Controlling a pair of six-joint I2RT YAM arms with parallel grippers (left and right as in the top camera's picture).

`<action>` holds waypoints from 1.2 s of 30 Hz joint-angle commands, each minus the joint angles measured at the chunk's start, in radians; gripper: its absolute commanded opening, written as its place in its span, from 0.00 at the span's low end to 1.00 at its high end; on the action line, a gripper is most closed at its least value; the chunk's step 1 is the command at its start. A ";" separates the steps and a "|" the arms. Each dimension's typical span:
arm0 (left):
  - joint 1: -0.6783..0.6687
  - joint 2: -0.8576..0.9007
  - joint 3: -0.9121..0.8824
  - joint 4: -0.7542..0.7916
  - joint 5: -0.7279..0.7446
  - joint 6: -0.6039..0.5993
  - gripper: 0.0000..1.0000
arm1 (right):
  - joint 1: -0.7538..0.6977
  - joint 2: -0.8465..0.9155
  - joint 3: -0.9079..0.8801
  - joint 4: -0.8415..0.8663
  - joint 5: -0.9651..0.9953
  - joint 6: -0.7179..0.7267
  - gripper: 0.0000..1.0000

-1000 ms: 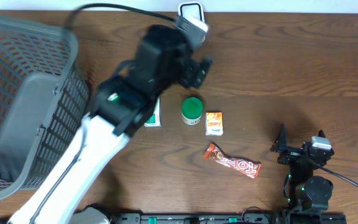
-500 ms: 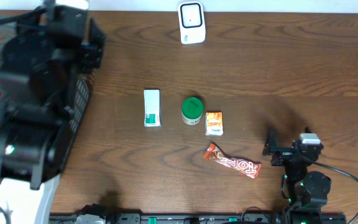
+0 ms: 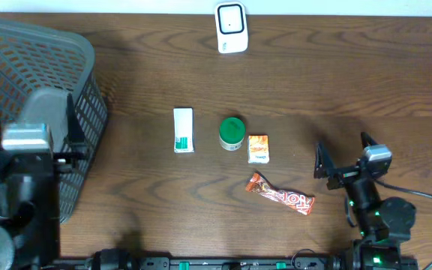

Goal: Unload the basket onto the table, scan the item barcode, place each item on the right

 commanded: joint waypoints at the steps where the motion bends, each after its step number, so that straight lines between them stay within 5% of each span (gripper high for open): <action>1: 0.045 -0.081 -0.142 0.060 0.069 -0.029 0.87 | 0.012 0.041 0.116 -0.063 -0.139 0.095 0.99; 10: 0.014 -0.112 -0.177 0.379 0.062 -0.107 0.87 | 0.012 0.179 0.467 -0.709 -0.072 -0.001 0.99; 15: 0.014 -0.111 -0.177 0.387 0.055 -0.114 0.87 | 0.012 0.212 0.592 -0.956 -0.022 -0.006 0.99; 18: 0.014 -0.111 -0.178 0.372 0.055 -0.230 0.87 | 0.012 0.211 0.595 -1.000 -0.037 0.002 0.99; 24: 0.014 -0.112 -0.179 0.181 0.064 -0.429 0.87 | 0.012 0.211 0.595 -0.975 -0.362 0.115 0.99; 30: 0.014 -0.112 -0.193 -0.053 0.066 -0.414 0.87 | 0.011 0.211 0.578 -1.069 -0.339 0.139 0.95; 36: 0.014 -0.112 -0.291 -0.074 0.067 -0.281 0.88 | 0.011 0.212 0.462 -1.116 -0.257 0.255 0.99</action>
